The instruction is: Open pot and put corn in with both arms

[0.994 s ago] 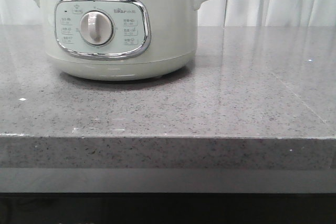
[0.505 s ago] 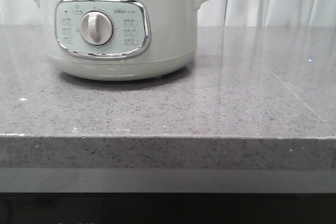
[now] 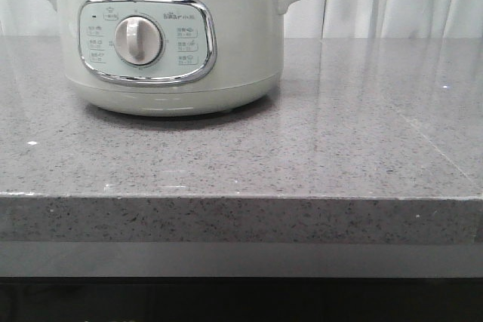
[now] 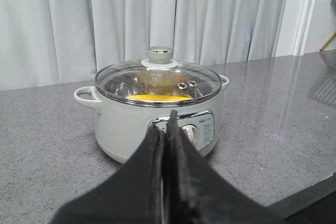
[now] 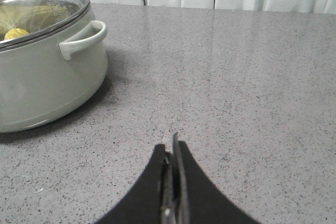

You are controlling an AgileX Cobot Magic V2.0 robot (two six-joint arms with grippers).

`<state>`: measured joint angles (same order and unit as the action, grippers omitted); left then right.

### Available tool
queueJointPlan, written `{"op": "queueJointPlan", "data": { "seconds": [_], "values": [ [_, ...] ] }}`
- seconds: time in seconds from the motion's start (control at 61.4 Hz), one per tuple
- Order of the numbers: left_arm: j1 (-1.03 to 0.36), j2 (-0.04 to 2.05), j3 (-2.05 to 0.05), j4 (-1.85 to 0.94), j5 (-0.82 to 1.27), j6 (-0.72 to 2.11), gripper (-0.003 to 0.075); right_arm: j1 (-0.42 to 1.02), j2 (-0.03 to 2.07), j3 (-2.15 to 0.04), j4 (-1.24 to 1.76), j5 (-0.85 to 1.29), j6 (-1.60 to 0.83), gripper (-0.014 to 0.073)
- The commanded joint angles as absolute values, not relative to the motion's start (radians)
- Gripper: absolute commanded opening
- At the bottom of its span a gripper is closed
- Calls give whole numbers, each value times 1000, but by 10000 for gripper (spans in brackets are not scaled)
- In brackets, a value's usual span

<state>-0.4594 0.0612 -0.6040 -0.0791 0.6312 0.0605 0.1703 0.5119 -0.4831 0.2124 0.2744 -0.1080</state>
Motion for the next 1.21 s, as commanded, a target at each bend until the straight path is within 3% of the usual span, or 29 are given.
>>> {"op": "queueJointPlan", "data": {
  "seconds": [0.0, 0.847, 1.189],
  "values": [
    [-463, 76, -626, -91, 546, 50, -20, 164, 512, -511, 217, 201, -110, -69],
    [-456, 76, -585, -79, 481, 50, -20, 164, 512, -511, 217, 201, -110, -69],
    [-176, 29, -370, -79, 416, 50, -20, 164, 512, -511, 217, 201, -110, -69]
  ]
}}
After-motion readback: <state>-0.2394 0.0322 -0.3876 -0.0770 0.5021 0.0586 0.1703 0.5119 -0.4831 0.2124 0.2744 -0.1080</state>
